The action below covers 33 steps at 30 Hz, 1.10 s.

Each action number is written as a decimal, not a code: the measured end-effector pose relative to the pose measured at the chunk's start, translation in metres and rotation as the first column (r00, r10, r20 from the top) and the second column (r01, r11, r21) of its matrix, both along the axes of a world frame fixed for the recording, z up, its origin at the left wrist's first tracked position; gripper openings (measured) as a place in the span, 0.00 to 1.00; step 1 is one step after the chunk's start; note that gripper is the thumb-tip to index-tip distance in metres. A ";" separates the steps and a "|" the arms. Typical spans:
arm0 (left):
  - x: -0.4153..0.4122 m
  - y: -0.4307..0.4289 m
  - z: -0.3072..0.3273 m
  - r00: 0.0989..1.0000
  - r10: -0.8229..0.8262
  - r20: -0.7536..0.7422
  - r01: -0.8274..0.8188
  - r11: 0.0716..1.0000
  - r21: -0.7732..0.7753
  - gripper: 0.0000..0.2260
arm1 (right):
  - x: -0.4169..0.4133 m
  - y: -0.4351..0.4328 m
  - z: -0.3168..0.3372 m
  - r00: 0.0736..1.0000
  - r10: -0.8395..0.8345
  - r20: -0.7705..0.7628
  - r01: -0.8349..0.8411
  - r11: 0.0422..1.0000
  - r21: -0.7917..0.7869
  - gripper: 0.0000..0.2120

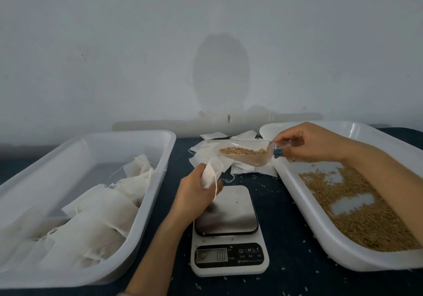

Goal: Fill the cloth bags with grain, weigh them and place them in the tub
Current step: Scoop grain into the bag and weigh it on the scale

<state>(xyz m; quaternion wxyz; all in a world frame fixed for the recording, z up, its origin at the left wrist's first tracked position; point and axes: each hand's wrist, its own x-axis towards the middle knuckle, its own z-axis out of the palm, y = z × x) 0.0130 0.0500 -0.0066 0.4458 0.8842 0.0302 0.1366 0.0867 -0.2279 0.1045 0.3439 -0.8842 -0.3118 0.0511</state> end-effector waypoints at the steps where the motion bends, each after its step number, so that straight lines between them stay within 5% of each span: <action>1: 0.001 0.002 -0.002 0.999 0.037 0.008 -0.037 0.999 0.013 0.08 | 0.000 0.001 0.000 0.999 0.003 0.037 -0.002 1.000 -0.022 0.17; 5: 0.004 0.009 -0.005 0.994 0.105 0.035 -0.107 0.992 0.062 0.09 | -0.002 0.005 0.003 0.992 -0.011 0.128 0.029 0.990 -0.135 0.25; 16: -0.001 0.006 -0.005 0.997 0.049 0.054 -0.058 0.982 0.177 0.11 | -0.006 0.012 0.013 0.919 0.037 0.392 0.098 0.942 -0.320 0.27; 23: -0.003 0.003 -0.002 0.999 -0.026 0.028 0.023 0.996 0.087 0.14 | -0.012 0.021 0.029 0.817 0.103 0.567 0.173 0.895 -0.412 0.16; 33: 0.002 0.003 -0.005 0.997 -0.051 0.061 0.047 0.997 0.068 0.13 | -0.019 0.035 0.042 0.692 0.241 0.680 0.162 0.866 -0.472 0.22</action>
